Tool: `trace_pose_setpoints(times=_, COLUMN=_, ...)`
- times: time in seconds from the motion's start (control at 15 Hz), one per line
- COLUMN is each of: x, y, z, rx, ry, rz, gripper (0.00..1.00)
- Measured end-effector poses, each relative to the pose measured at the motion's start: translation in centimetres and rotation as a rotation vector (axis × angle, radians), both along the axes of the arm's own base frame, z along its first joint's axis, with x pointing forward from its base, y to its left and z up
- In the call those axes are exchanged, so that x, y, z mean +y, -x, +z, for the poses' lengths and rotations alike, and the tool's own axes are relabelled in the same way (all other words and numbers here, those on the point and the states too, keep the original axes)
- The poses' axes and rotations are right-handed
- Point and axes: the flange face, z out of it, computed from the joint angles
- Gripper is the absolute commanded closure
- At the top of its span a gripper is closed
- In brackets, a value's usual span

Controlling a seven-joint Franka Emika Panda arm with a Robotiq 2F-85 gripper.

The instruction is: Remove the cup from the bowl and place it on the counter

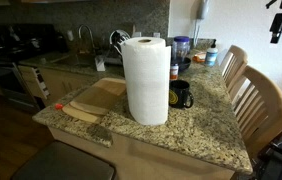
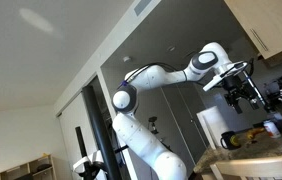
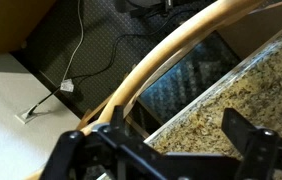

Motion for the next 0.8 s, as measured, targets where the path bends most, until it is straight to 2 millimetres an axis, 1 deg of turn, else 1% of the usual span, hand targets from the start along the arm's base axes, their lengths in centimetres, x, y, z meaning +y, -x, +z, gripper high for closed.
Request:
trace_pose_setpoints(times=0.67, x=0.0, y=0.0, z=0.1, rx=-0.002, ry=0.000, rz=-0.001, gripper=0.00)
trace_pose_setpoints(times=0.73, x=0.2, y=-0.2, z=0.5, rx=-0.015, ry=-0.006, rz=-0.002, gripper=0.00)
trace_pose_setpoints(times=0.8, x=0.6, y=-0.7, z=1.5, rx=-0.040, ry=-0.013, rz=-0.006, gripper=0.00)
